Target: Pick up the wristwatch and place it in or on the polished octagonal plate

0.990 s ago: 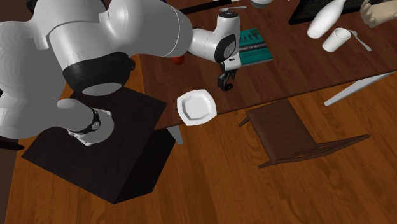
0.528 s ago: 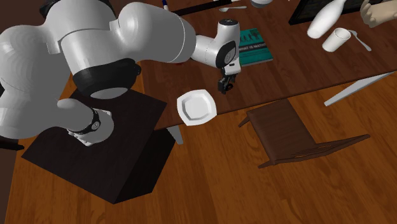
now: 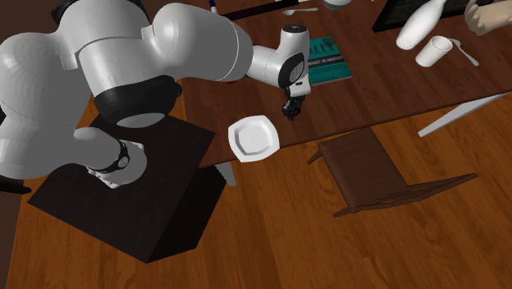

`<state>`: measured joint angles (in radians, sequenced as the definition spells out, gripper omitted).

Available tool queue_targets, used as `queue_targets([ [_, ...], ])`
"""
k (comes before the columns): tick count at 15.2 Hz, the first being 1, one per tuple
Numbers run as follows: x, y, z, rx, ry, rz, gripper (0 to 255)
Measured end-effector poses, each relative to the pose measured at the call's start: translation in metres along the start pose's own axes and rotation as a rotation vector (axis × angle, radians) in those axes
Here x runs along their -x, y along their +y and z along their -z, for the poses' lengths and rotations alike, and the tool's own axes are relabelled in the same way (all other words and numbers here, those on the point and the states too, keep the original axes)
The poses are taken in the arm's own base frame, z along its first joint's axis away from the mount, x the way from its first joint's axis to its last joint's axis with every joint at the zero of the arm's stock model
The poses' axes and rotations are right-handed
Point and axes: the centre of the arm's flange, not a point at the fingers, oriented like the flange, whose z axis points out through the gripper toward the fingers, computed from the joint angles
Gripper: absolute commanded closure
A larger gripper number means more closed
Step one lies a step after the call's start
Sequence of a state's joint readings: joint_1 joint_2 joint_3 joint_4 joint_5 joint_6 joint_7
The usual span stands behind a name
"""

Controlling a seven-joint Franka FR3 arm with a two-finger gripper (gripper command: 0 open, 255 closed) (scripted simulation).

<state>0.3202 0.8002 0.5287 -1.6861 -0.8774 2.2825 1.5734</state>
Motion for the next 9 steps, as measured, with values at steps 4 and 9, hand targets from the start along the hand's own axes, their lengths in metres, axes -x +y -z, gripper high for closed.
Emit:
queue_targets([
  [4, 0.0, 0.0, 0.0, 0.0, 0.0, 0.0, 255],
  [9, -0.003, 0.0, 0.011, 0.0, 0.0, 0.0, 255],
])
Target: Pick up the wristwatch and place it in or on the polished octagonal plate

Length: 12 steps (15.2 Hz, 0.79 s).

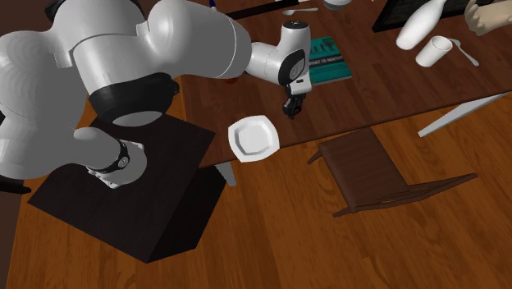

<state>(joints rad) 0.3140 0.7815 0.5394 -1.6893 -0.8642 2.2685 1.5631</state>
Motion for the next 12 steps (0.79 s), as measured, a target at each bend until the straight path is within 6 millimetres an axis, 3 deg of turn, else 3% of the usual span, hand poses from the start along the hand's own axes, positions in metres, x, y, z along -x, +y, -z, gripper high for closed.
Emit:
queue_targets([
  [12, -0.015, 0.006, 0.061, 0.0, 0.0, 0.0, 255],
])
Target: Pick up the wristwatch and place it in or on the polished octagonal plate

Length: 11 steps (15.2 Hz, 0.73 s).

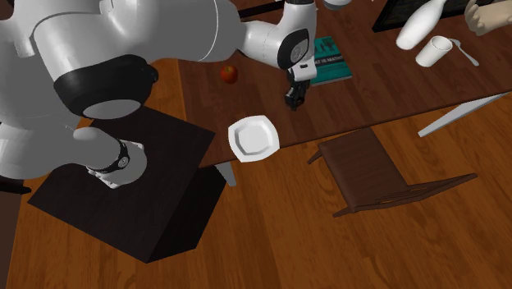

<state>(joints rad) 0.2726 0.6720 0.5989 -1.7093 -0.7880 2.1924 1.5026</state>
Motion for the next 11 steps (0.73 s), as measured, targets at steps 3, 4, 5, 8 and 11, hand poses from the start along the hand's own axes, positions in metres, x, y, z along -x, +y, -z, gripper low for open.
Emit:
queue_targets([
  [3, -0.001, 0.006, 0.012, 0.0, 0.0, 0.0, 255],
  [4, 0.001, 0.017, 0.014, 0.0, 0.0, 0.0, 255],
  [5, 0.004, 0.028, 0.016, 0.0, 0.0, 0.0, 255],
  [8, 0.018, 0.062, 0.015, 0.0, 0.0, 0.0, 255],
  [11, 0.035, 0.1, 0.013, 0.0, -0.001, 0.001, 255],
])
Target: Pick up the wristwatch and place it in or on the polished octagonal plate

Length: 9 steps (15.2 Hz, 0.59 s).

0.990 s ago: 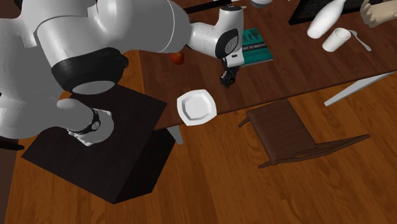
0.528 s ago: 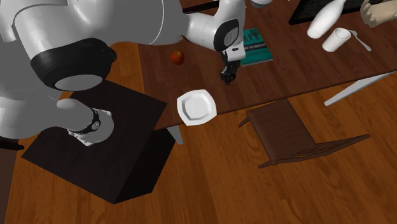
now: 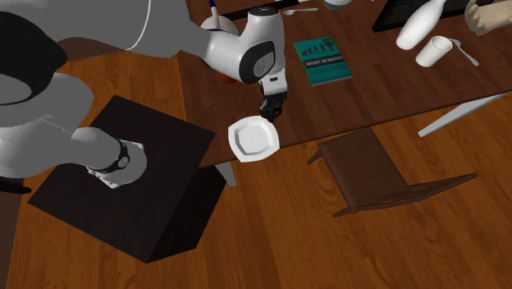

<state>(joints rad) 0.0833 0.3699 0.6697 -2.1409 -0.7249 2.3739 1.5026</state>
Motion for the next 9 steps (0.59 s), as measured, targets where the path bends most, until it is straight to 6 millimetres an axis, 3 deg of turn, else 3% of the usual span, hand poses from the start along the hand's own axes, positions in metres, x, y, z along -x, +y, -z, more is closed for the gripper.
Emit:
queue_targets([
  [5, 0.024, 0.062, 0.001, 0.0, 0.0, 0.001, 255],
  [9, 0.033, 0.086, -0.003, 0.001, 0.0, 0.0, 255],
])
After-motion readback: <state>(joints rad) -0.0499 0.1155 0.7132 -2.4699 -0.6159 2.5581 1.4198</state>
